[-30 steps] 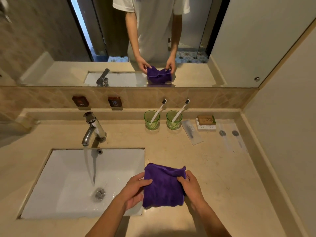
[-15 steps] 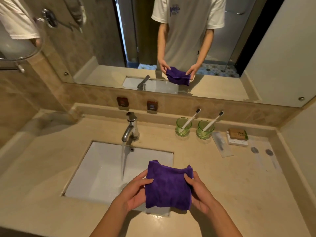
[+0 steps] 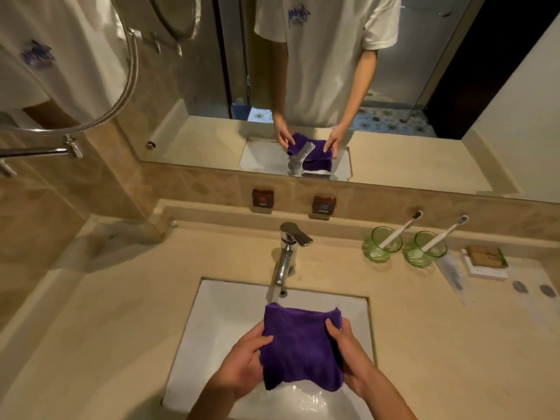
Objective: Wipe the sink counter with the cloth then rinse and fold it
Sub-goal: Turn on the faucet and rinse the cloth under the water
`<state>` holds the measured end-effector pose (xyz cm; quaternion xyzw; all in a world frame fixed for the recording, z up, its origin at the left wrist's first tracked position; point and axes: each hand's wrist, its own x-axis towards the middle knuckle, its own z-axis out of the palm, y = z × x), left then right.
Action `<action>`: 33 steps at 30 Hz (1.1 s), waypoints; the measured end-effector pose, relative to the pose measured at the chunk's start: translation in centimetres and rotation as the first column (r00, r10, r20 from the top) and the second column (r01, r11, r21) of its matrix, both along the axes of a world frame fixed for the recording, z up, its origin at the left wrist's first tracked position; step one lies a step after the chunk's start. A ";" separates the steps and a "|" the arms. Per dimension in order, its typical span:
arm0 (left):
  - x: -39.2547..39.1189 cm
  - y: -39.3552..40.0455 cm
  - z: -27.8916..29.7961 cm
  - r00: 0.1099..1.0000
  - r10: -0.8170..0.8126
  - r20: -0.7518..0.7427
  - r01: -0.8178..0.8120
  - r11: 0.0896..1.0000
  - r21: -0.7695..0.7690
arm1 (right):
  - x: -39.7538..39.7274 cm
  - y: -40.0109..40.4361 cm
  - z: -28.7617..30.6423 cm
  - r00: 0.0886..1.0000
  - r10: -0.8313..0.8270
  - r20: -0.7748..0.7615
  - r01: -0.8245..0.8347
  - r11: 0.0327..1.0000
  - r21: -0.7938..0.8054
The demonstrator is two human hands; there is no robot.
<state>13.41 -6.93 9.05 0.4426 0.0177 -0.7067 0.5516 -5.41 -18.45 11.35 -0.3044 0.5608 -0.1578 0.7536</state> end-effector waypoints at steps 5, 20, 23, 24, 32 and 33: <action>3.3 -1.7 -3.1 0.994 -0.096 0.049 0.095 0.995 0.016 | 4.3 -0.8 -3.1 0.976 -0.117 -0.183 0.105 0.991 -0.079; 5.0 -4.1 -5.5 0.992 0.077 -0.097 -0.072 0.996 0.058 | 8.2 -0.1 -9.2 0.970 0.092 -0.223 -0.040 0.973 0.227; 4.5 -4.4 -5.2 0.994 0.050 -0.093 -0.048 0.999 0.024 | 8.5 0.1 -10.2 0.999 -0.023 -0.029 0.032 0.935 0.354; 4.4 -4.5 -4.5 0.992 0.066 -0.104 -0.061 0.997 0.049 | 8.5 0.1 -10.5 0.996 -0.071 0.057 0.045 0.925 0.378; 4.1 -4.7 -5.5 0.998 -0.066 0.002 0.059 0.914 0.402 | 10.4 0.1 -9.7 0.993 0.066 -0.093 -0.078 0.989 -0.128; 3.9 -4.9 -6.0 0.993 -0.091 -0.078 0.115 0.906 0.407 | 10.7 0.7 -9.3 0.980 0.122 -0.154 -0.152 0.969 -0.196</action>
